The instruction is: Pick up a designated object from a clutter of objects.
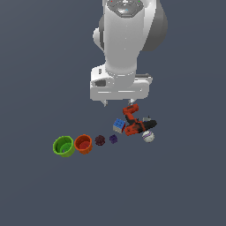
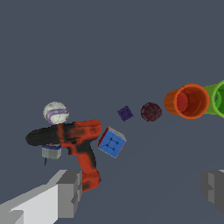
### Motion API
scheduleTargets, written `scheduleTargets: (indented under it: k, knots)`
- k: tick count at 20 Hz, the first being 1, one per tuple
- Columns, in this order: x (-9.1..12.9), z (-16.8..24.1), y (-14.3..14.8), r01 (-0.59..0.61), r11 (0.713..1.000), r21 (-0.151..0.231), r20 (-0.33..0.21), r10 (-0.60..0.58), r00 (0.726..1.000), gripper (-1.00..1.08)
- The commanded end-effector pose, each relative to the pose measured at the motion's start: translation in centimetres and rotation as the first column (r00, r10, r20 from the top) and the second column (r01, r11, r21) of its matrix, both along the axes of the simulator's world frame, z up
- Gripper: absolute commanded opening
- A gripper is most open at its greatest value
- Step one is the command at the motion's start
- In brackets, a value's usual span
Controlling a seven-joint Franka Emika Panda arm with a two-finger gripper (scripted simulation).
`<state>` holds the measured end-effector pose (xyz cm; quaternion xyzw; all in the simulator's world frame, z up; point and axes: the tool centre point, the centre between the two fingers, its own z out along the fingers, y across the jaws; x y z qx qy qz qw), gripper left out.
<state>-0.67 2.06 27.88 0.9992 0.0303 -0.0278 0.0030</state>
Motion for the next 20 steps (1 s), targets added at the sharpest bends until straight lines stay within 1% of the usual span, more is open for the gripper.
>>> scheduleTargets:
  k: [1, 6, 10, 14, 20]
  knots:
    - [0.0, -1.1, 0.1, 0.026, 1.000, -0.001, 0.002, -0.026, 1.000, 1.00]
    - [-0.2, -4.2, 0.4, 0.104, 0.995, -0.003, 0.011, -0.104, 0.994, 1.00]
    - [-0.6, -7.4, 0.7, 0.187, 0.982, -0.004, 0.021, -0.187, 0.982, 1.00]
    - [-1.4, -10.8, 1.0, 0.277, 0.961, -0.003, 0.031, -0.277, 0.960, 1.00]
    - [-2.9, -15.2, 1.4, 0.396, 0.918, 0.000, 0.044, -0.396, 0.917, 1.00]
